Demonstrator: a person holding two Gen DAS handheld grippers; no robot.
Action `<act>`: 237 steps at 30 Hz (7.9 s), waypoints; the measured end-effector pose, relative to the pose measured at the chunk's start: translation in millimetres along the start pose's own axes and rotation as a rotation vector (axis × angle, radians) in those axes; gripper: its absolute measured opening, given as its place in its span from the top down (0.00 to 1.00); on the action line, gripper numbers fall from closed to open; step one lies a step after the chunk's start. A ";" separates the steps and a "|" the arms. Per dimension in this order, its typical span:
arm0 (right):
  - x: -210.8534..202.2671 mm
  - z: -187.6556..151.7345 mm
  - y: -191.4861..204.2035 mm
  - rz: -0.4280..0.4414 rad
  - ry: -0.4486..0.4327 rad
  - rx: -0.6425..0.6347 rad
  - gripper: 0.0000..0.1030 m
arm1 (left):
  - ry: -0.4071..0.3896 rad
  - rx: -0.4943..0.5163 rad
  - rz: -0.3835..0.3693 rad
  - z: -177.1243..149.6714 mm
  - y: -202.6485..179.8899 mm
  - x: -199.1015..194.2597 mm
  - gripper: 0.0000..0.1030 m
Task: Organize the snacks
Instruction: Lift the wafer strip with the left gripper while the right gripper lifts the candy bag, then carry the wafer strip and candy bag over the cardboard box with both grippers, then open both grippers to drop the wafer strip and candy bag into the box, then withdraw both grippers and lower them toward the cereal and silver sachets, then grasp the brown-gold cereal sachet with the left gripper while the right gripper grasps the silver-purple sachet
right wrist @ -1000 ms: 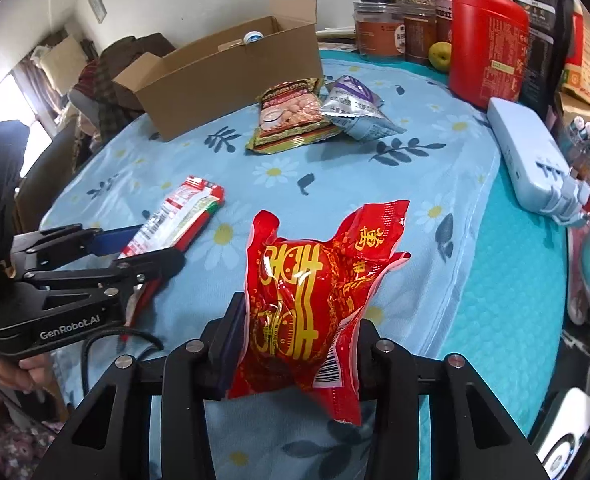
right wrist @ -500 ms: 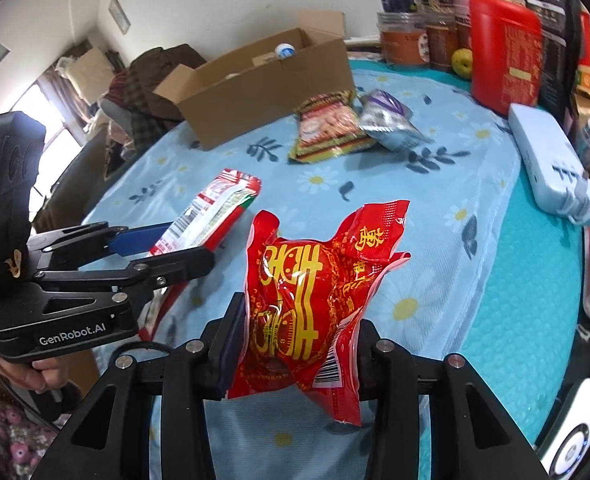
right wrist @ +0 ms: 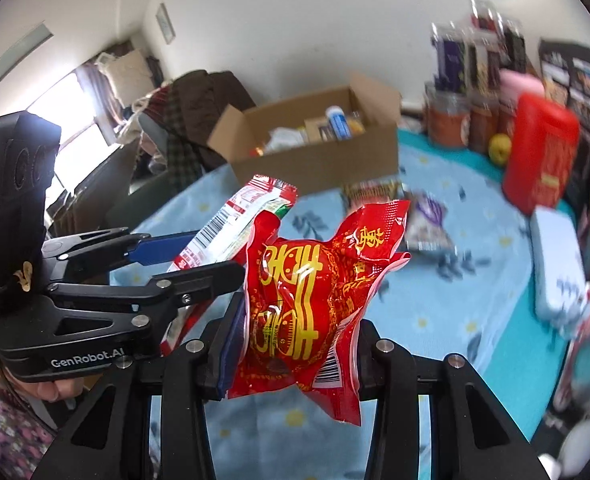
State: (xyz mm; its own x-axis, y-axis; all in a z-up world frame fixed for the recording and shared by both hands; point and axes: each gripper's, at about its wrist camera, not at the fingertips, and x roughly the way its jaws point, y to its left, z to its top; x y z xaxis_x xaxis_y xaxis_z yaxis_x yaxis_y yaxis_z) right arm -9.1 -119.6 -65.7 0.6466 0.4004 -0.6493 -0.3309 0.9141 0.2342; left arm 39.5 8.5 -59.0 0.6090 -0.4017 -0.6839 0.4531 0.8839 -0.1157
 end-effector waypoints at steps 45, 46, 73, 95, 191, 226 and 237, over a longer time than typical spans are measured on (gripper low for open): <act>111.4 255.0 -40.5 0.084 -0.224 -0.096 0.59 | -0.316 -0.159 0.240 224.2 130.6 66.9 0.56; 116.7 256.2 -41.0 0.075 -0.219 -0.096 0.59 | -0.311 -0.157 0.254 225.1 133.6 70.9 0.56; 239.0 249.9 -80.8 0.081 0.108 -0.026 0.58 | 0.049 -0.198 0.385 208.8 202.0 191.3 0.56; 254.6 246.3 -66.0 -0.039 0.172 -0.099 0.34 | 0.247 -0.231 0.409 200.7 211.3 224.6 0.45; 33.1 63.9 -88.7 -0.259 0.000 0.068 0.25 | 0.061 -0.023 0.050 79.5 2.4 78.9 0.18; 112.8 41.6 -151.2 -0.235 0.122 0.151 0.66 | 0.312 -0.118 0.027 76.5 15.9 230.7 0.18; 103.0 32.9 -141.4 -0.240 0.141 0.160 0.69 | 0.338 -0.041 -0.048 64.5 -1.8 212.8 0.54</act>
State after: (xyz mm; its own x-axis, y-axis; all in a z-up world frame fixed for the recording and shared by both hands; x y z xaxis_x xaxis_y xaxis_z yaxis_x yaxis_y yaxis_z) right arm 126.9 -205.5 -141.9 0.5877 0.1700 -0.7910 -0.0613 0.9842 0.1660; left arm 210.3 -94.0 -157.8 0.3346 -0.3472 -0.8761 0.4454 0.8775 -0.1776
